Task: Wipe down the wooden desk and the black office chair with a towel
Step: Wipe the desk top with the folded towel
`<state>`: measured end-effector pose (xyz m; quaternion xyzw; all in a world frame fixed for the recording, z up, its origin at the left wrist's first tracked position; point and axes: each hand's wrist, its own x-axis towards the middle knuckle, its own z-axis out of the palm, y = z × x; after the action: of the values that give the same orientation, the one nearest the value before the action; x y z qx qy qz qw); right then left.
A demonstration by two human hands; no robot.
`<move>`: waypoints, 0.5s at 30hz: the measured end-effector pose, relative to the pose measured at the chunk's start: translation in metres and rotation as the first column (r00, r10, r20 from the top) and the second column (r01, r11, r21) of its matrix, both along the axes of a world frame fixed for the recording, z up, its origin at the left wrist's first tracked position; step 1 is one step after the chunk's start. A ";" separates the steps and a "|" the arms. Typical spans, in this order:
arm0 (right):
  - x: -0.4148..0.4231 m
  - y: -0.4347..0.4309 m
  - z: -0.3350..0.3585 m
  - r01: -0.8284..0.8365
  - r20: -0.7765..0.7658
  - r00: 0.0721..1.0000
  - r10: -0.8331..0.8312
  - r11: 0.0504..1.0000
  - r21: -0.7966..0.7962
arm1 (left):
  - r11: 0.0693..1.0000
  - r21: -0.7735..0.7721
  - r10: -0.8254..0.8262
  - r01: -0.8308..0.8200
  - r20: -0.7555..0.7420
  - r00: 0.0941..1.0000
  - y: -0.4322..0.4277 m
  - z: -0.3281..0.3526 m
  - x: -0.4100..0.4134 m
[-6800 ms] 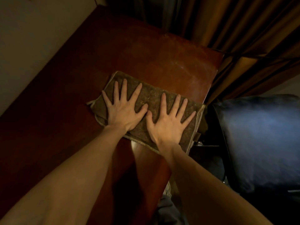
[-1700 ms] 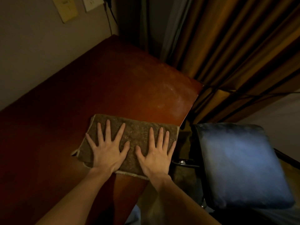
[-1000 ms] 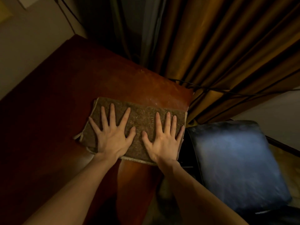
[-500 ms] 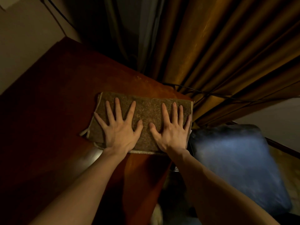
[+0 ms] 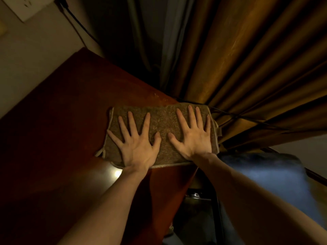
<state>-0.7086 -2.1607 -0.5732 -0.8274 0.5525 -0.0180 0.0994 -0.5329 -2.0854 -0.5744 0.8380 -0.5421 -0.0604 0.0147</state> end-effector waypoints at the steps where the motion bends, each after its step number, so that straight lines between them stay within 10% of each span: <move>1: 0.000 -0.002 -0.001 -0.041 -0.005 0.999 0.041 0.999 -0.014 | 1.000 -0.006 0.015 -0.015 -0.001 1.000 0.001 0.000 -0.001; 15: -0.006 0.027 0.001 -0.224 -0.064 0.973 0.223 0.974 -0.019 | 0.989 -0.026 0.143 -0.144 -0.048 0.989 0.069 0.000 -0.023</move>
<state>-0.7147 -2.1336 -0.5725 -0.8857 0.4584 0.0118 0.0730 -0.5561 -2.0165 -0.5741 0.8729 -0.4808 -0.0704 0.0438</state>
